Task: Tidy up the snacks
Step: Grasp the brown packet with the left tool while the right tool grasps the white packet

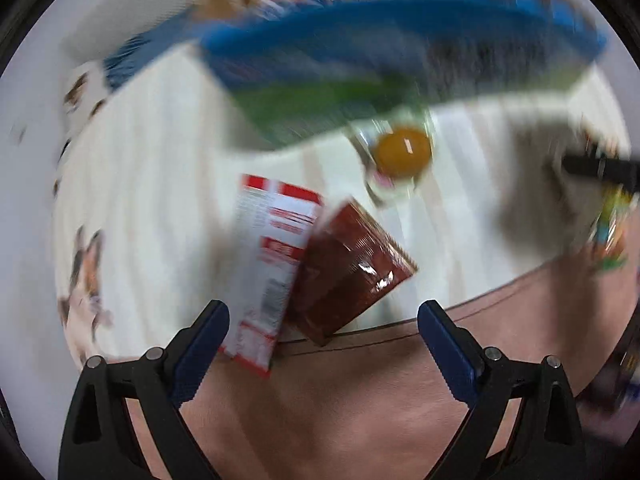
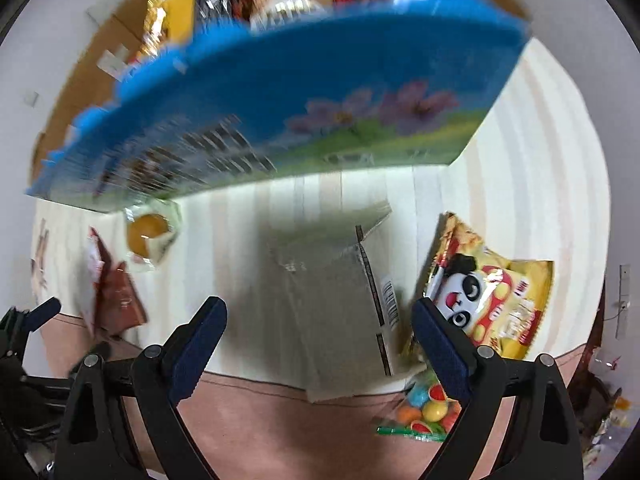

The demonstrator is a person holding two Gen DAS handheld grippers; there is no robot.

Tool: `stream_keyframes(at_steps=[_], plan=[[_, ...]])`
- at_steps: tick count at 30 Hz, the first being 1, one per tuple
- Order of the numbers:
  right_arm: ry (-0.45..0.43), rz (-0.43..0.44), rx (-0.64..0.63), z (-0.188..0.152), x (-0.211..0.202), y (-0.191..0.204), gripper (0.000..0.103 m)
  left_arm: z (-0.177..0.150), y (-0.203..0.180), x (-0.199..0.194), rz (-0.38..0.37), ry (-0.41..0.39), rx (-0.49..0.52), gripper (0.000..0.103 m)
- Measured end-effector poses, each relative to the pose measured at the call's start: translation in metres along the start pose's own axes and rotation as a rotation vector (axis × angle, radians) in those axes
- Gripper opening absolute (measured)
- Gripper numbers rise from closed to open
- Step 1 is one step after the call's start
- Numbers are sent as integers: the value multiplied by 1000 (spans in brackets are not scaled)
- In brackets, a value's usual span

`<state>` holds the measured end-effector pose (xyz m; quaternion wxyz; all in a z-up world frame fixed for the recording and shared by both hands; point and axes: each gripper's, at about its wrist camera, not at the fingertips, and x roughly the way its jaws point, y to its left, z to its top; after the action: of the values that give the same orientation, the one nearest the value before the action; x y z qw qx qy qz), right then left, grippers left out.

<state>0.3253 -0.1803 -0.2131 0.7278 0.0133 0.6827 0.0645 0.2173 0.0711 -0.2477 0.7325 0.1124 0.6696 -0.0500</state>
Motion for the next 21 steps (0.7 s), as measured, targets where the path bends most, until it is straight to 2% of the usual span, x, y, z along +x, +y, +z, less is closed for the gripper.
stream_keyframes(at_steps=[3,4,6,9,12,15,19,21], plan=[[37,-21,-9,0,17,-2,86,10,-15,25,17,42,104,96],[51,-21,-4,0,22,-4,83,14,-19,32,17,55,137,94],[64,-38,9,-1,30,-9,68,22,-21,39,28,63,156,93],[58,-38,3,-4,31,-11,68,35,-14,41,-21,83,132,93],[88,-9,-9,-15,32,-5,68,40,-5,39,-101,98,37,93],[134,49,-10,-32,36,4,68,31,-2,31,-184,114,-61,93],[218,139,18,-54,46,10,69,8,-6,25,-341,144,-170,93],[235,164,19,-60,49,10,79,0,-12,27,-379,160,-176,93]])
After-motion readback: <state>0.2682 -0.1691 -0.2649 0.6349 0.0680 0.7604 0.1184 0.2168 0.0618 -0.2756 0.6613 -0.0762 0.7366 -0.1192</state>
